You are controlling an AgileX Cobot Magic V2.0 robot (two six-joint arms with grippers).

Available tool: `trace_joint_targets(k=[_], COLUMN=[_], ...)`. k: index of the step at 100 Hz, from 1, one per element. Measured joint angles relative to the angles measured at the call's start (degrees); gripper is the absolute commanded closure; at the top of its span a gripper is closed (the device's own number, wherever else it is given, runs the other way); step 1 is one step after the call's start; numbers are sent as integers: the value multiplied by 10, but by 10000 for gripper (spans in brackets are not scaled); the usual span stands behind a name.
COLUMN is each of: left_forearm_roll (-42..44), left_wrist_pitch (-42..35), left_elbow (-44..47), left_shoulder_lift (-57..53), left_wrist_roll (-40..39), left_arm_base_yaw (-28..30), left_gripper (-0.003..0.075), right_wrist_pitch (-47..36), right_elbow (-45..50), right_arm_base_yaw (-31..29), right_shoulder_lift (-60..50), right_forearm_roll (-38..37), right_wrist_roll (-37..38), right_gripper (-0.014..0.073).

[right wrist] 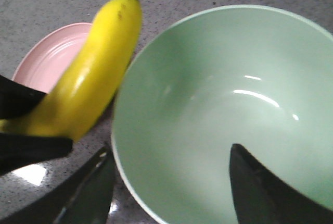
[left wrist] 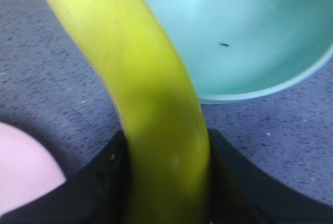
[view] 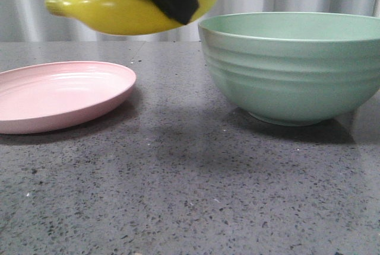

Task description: Transfer banana from pink plate to green bowl

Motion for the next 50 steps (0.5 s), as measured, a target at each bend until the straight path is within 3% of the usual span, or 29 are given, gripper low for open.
trace_joint_targets(k=[50], left_forearm_roll=[-11], left_wrist_pitch=[0], left_elbow=[0], left_shoulder_lift=[0], left_wrist_roll=[0], left_arm_base_yaw=[-27], left_gripper=[741], right_wrist_pitch=[-66], right_elbow=[-73], right_arm_base_yaw=[46], right_shoulder_lift=[169], right_forearm_roll=[99], right_wrist_roll=[-1], right_gripper=[188])
